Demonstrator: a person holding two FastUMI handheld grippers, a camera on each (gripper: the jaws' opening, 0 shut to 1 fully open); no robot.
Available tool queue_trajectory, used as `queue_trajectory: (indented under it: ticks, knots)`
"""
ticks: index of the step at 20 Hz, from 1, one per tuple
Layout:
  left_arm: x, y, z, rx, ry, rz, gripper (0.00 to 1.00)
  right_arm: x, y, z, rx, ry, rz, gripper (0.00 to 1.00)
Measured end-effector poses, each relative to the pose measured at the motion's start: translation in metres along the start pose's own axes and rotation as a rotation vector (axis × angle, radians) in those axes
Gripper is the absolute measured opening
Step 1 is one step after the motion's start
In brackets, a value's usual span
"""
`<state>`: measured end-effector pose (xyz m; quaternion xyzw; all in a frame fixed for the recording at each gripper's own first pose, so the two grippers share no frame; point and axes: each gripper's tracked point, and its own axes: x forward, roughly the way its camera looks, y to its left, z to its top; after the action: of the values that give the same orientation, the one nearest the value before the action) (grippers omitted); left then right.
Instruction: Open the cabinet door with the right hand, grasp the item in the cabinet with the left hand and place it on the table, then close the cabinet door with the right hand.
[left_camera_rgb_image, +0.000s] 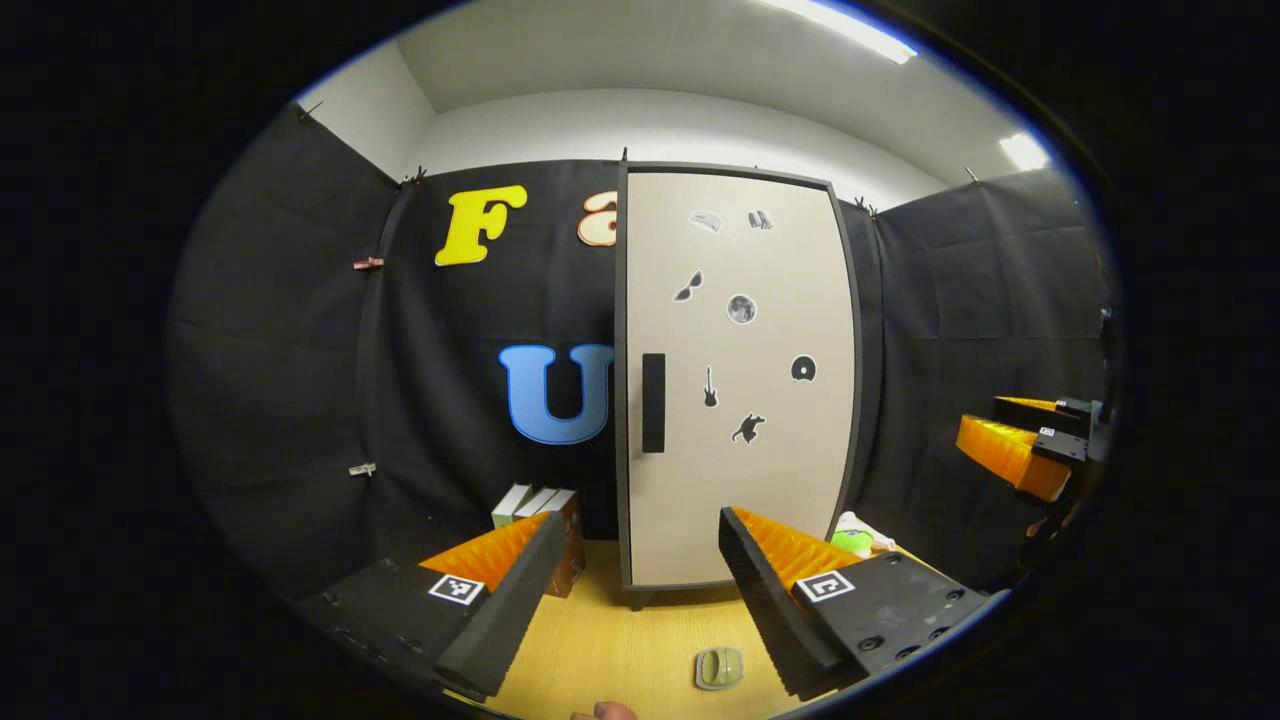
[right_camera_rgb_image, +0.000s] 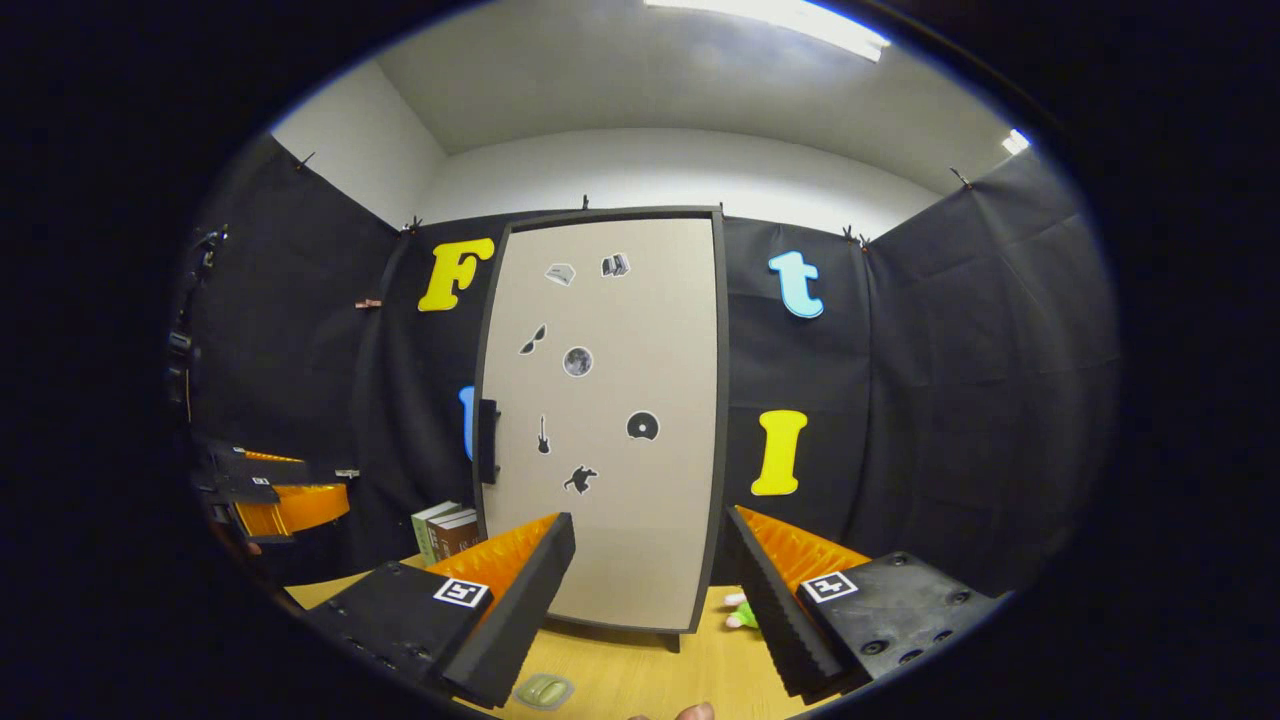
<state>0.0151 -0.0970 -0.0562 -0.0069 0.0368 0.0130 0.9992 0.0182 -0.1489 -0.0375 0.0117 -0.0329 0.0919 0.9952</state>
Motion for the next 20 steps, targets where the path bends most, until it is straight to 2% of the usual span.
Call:
queue_trajectory:
  ticks: [2, 4, 6, 10, 14, 20]
  knots:
    - [0.006, -0.024, 0.003, 0.013, -0.027, 0.008, 0.97, 0.001, -0.033, 0.005, 0.003, -0.026, -0.01, 0.97]
    - [0.017, -0.057, 0.006, 0.043, -0.046, -0.032, 0.97, 0.006, -0.056, -0.002, 0.003, -0.039, -0.015, 0.97]
    - [0.025, -0.079, 0.001, 0.08, -0.052, -0.062, 0.97, 0.006, -0.069, -0.014, 0.03, -0.028, 0.005, 0.97]
    - [0.038, -0.119, -0.015, 0.074, -0.034, -0.144, 0.96, 0.012, -0.08, -0.034, 0.01, -0.02, 0.024, 0.97]
    - [0.047, -0.127, -0.026, 0.104, -0.017, -0.141, 0.96, 0.013, -0.071, -0.039, 0.042, -0.02, 0.057, 0.97]
    - [0.051, -0.123, -0.039, 0.05, -0.01, -0.103, 0.96, 0.018, -0.072, -0.048, 0.033, -0.023, 0.079, 0.97]
